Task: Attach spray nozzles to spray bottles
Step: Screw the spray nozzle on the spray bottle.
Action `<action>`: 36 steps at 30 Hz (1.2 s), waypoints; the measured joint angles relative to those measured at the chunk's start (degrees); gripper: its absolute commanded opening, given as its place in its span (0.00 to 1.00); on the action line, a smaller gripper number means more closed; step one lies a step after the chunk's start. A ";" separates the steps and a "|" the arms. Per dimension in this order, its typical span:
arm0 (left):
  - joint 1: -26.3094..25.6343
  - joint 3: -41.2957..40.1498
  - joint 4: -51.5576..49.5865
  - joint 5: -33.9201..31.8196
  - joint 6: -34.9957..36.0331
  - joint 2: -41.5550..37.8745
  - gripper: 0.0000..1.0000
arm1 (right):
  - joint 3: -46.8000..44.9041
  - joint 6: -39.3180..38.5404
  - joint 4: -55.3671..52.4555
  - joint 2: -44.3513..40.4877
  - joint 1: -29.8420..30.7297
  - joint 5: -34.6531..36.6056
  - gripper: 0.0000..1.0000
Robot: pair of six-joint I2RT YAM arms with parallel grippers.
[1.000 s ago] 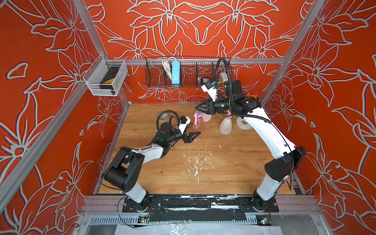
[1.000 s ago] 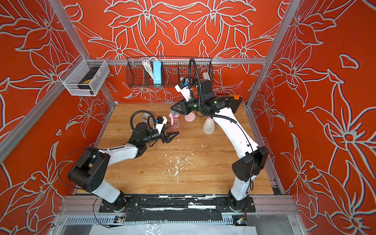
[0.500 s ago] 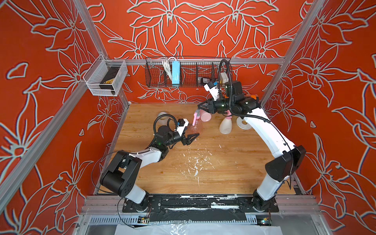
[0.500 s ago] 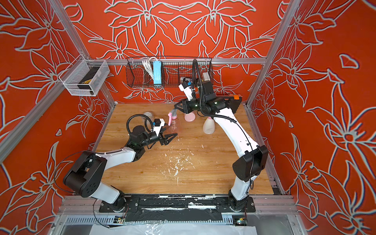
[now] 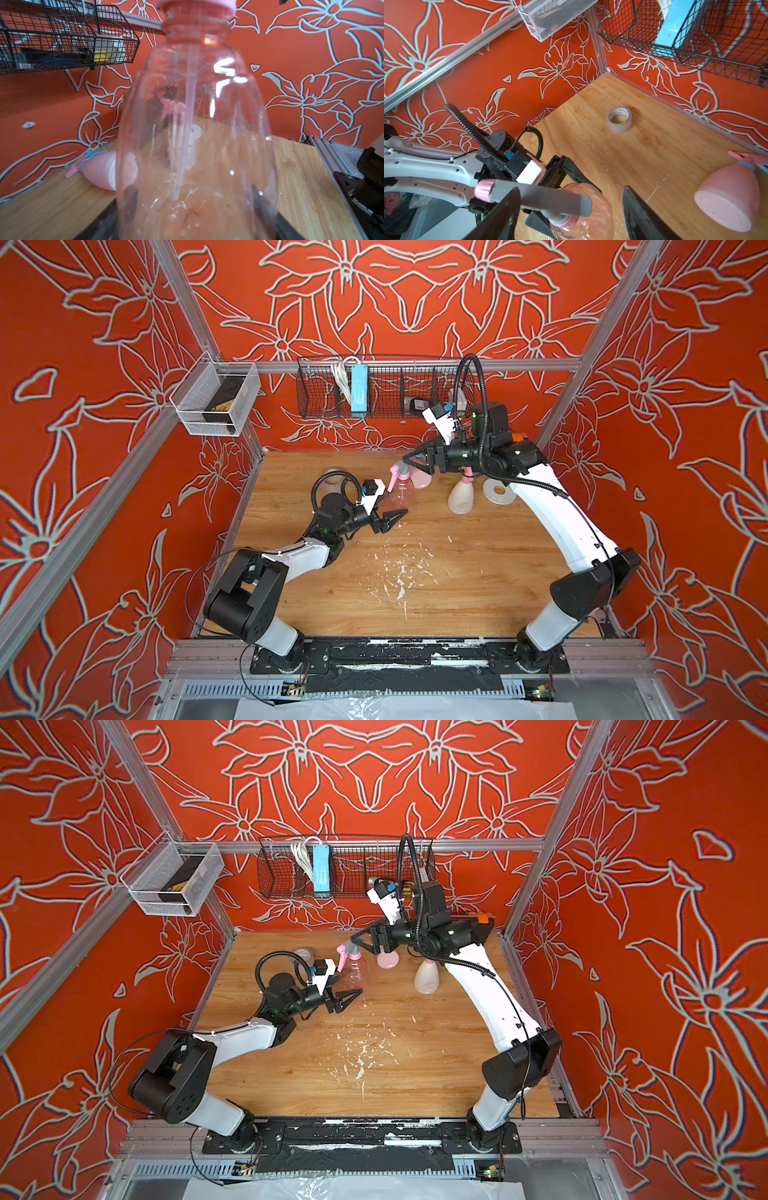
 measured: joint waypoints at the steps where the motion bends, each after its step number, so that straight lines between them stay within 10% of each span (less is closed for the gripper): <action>1: 0.11 0.17 -0.02 0.46 -0.26 0.00 0.46 | 0.13 -0.15 -0.11 0.07 0.00 -0.87 0.82; 8: 0.87 1.90 -0.42 4.07 -2.56 0.02 0.46 | 4.57 -1.11 -0.22 3.74 -0.02 -6.86 0.85; 23: 2.10 2.60 -1.51 5.64 -4.52 0.11 0.47 | -1.27 3.43 5.53 3.52 -0.02 -9.73 0.40; 36: 2.25 2.58 -1.53 4.13 -4.59 0.11 0.46 | -7.56 4.09 9.46 -1.66 0.00 -6.27 0.32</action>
